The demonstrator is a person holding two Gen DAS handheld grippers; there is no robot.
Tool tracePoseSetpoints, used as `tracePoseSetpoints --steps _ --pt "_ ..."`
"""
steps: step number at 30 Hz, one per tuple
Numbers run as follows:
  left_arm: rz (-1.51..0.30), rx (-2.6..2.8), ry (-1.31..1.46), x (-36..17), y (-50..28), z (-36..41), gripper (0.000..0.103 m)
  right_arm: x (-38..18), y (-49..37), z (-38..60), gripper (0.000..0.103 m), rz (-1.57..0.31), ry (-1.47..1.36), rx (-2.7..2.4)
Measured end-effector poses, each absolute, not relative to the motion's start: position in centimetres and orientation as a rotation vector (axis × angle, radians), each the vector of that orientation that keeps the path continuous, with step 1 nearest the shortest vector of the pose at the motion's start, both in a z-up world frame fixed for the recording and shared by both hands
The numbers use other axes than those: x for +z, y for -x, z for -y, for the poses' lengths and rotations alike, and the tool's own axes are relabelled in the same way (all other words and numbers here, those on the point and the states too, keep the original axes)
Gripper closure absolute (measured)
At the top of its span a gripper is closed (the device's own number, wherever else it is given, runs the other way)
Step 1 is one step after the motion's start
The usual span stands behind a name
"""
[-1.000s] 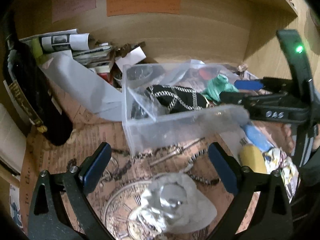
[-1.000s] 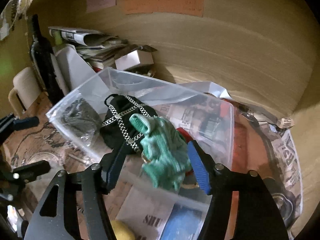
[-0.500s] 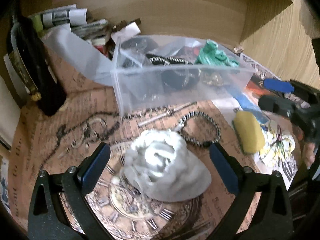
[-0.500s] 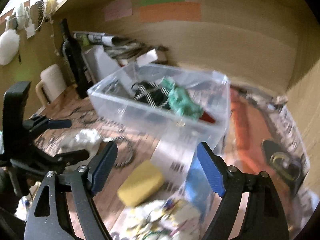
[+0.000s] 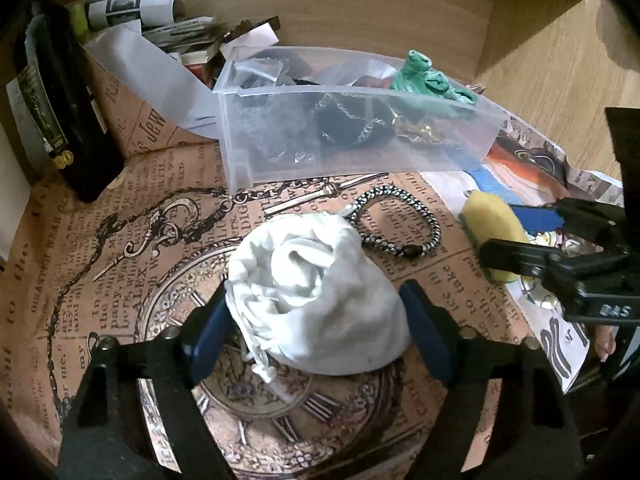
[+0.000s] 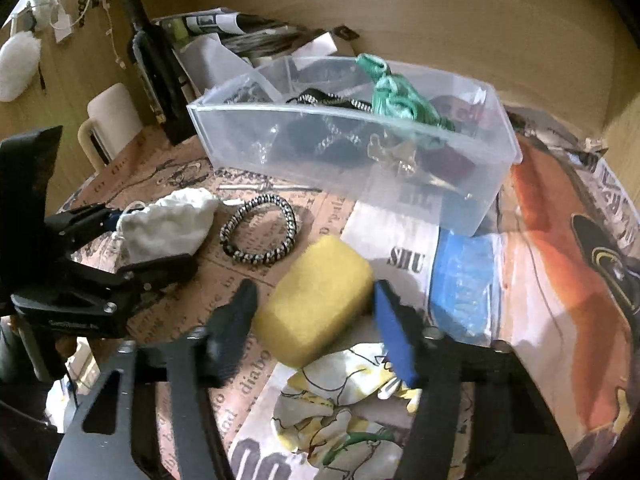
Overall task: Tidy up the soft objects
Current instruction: 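Grasp the yellow sponge with the right tool while the left tool grasps the white drawstring bag, then carry the sponge and white bag into the box and open both tools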
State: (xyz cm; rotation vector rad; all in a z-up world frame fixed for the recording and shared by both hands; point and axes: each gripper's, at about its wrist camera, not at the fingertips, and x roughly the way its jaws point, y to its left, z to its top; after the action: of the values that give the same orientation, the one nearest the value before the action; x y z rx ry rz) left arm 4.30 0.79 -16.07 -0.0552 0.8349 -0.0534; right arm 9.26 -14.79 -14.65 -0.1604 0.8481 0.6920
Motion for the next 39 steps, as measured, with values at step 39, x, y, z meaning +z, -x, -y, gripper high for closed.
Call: tracePoseSetpoints --steps 39 --pt "-0.581 -0.081 0.069 -4.5 -11.1 -0.8 0.058 -4.6 -13.8 16.9 0.060 -0.499 0.099 0.572"
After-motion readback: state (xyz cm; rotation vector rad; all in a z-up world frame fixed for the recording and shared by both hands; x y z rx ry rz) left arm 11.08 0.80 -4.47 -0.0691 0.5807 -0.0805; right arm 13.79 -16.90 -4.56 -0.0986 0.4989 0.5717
